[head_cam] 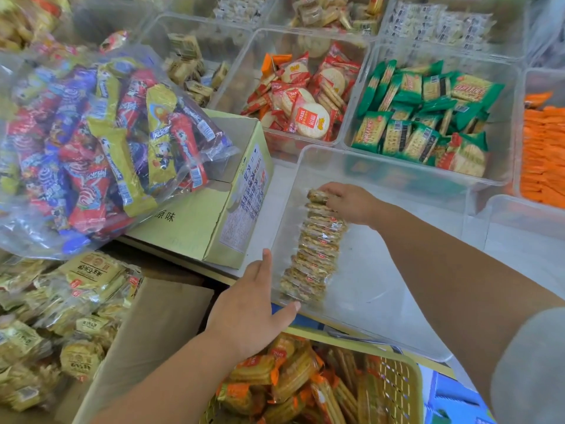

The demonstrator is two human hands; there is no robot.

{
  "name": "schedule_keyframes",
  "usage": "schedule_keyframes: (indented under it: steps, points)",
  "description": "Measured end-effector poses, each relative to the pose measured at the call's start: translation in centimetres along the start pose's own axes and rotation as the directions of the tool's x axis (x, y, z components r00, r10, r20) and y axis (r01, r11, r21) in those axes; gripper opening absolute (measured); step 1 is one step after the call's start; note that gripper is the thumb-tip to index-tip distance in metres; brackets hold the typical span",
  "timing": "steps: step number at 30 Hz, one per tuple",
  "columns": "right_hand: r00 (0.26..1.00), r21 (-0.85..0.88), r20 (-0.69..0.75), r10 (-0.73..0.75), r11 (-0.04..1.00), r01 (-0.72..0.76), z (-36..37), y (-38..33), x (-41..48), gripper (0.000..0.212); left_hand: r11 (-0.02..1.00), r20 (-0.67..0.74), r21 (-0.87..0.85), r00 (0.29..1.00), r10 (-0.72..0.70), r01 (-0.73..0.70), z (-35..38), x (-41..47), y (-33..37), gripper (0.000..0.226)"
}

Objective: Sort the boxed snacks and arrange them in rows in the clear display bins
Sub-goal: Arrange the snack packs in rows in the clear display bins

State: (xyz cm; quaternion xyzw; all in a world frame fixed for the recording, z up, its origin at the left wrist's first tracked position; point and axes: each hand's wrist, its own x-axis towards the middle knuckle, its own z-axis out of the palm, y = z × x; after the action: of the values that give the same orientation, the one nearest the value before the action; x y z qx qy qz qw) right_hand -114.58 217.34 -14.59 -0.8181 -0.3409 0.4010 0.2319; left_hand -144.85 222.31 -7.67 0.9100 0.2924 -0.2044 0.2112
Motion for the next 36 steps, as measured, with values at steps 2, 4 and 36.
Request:
schedule_keyframes:
  steps: [2, 4, 36]
  points:
    - [0.998, 0.085, 0.049, 0.034, 0.996, -0.038, -0.4, -0.1, -0.2, 0.033, 1.000, 0.004, 0.014, 1.000, 0.003, -0.003, 0.1, 0.1, -0.1, 0.108]
    - [0.994, 0.125, 0.098, 0.055, 0.990, -0.067, -0.5, -0.2, -0.4, 0.033, 1.000, 0.017, 0.017, 1.000, 0.001, -0.001, 0.1, 0.2, 0.0, 0.108]
    - [0.832, -0.359, -0.159, -0.532, 0.816, 0.453, 19.6, -22.7, -19.4, 0.062, 0.937, -0.566, -0.348, 0.801, -0.195, -0.018, -4.7, -21.9, -17.6, 0.048]
